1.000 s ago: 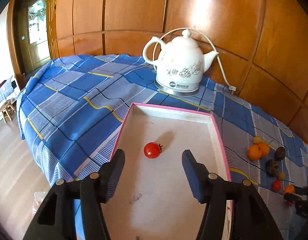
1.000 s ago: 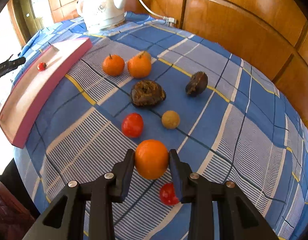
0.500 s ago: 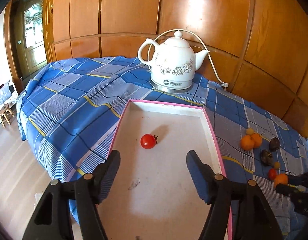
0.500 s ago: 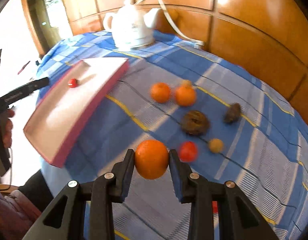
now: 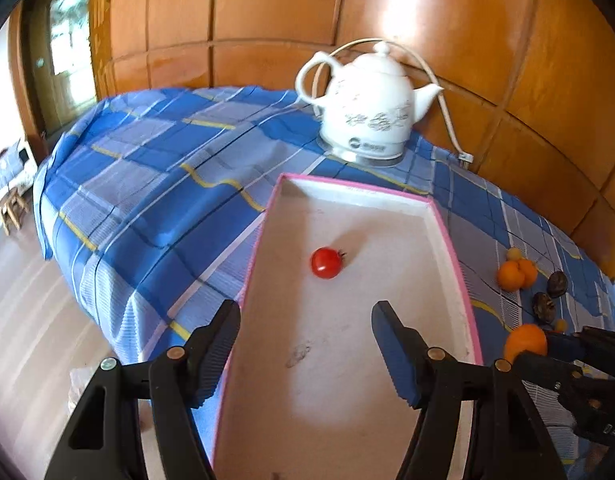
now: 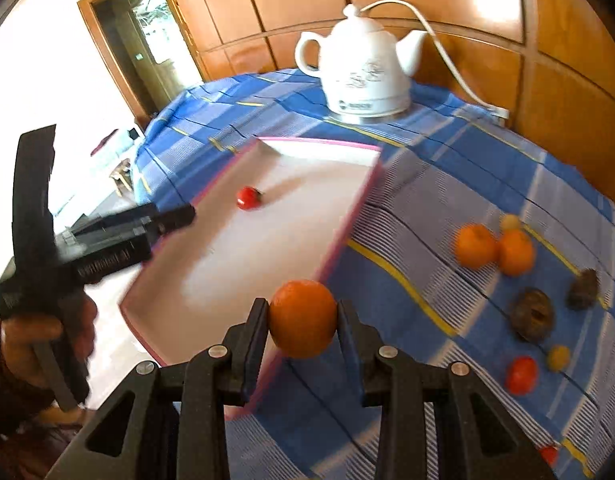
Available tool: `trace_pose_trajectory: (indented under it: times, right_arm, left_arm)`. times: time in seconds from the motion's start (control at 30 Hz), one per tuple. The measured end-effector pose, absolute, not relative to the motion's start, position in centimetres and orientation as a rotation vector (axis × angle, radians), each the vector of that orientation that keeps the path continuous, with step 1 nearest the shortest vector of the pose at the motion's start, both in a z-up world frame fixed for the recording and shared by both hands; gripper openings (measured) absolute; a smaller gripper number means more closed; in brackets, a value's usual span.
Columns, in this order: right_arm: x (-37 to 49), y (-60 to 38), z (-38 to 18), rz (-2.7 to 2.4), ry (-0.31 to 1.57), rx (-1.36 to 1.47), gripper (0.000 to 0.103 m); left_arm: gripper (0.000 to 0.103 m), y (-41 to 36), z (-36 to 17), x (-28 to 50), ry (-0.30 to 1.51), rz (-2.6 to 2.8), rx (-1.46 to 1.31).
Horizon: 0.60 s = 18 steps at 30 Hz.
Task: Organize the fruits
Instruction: 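Carry the tangerine into the tray with the right gripper and release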
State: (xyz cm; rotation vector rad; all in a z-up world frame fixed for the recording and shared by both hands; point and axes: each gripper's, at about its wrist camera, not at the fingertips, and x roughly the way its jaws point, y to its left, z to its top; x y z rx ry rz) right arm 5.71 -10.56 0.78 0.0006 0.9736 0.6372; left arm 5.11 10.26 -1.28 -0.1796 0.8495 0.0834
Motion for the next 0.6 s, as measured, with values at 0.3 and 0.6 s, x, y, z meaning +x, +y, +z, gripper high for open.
trace_pose_trajectory:
  times: [0.3, 0.6]
  right_arm:
    - [9.3, -5.7, -1.1, 0.616, 1.012, -0.011, 0.035]
    - [10.3, -4.4, -2.2, 0.561, 1.016, -0.052, 0.036]
  left_arm:
    - [0.066, 11.6, -1.0, 4.7, 0.821, 0.084, -0.205]
    - [0.066, 10.3, -0.5, 4.2, 0.794, 0.065, -0.152]
